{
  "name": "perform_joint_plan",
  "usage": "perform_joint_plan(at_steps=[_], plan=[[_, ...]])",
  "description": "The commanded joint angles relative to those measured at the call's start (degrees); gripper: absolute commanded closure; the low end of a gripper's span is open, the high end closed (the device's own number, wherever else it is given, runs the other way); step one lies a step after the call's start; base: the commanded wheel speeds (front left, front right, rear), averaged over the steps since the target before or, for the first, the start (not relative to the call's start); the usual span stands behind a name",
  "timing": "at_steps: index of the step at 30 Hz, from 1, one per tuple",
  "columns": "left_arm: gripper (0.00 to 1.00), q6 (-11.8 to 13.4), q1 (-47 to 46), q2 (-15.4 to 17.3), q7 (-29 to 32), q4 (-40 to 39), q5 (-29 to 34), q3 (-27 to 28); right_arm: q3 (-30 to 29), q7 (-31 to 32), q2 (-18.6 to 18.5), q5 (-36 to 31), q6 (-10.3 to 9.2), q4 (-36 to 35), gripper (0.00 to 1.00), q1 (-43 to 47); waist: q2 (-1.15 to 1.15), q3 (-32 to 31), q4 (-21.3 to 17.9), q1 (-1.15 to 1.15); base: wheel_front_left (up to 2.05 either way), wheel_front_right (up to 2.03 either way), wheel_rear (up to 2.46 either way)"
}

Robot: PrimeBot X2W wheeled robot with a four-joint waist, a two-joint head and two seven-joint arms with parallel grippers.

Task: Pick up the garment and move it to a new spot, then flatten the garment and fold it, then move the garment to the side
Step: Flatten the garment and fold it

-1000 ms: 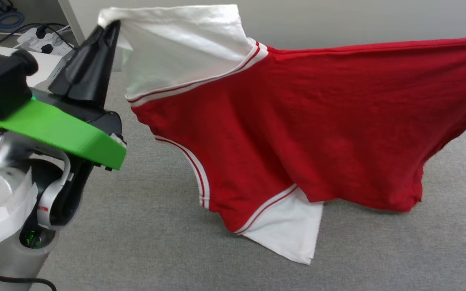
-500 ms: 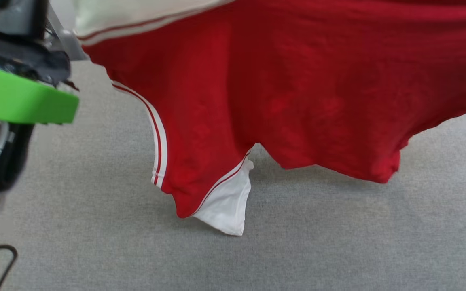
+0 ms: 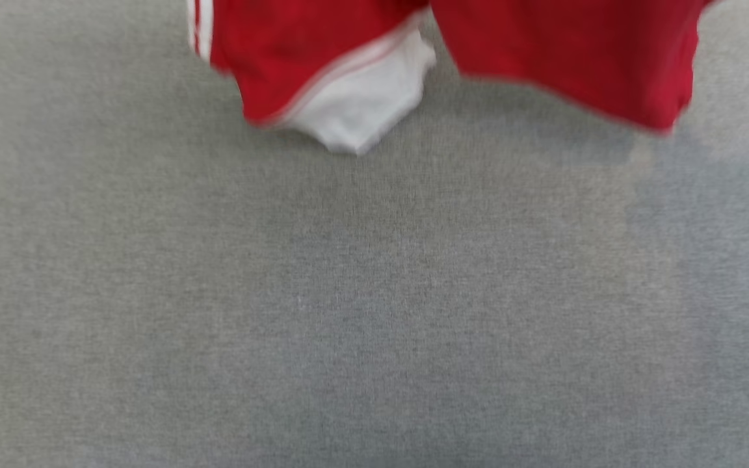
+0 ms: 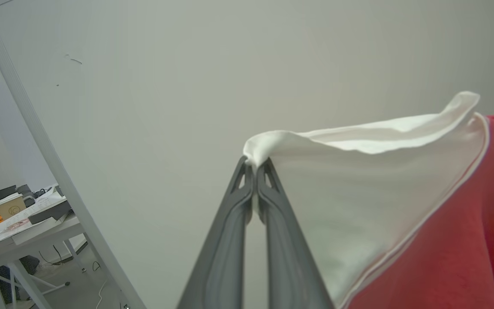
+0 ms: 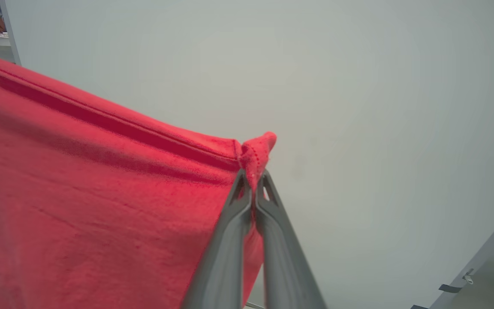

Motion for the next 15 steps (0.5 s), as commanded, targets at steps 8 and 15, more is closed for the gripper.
perform_joint_plan(at_steps=[8, 15], plan=[[1.00, -5.2, -22.4, -3.6, -1.7, 18.6, 6.5, -4.4, 5.9, -7.3, 2.0, -5.0, -0.06, 15.9, 1.00, -19.4, 0.00, 15.5, -0.9, -0.01, 0.00, 0.00, 0.00], [1.00, -6.5, -36.3, -7.8, -10.6, 33.5, 10.6, -6.5, 8.9, -15.2, 4.7, -9.2, -0.06, 28.0, 1.00, -31.5, 0.00, 18.4, -0.6, -0.01, 0.00, 0.00, 0.00]])
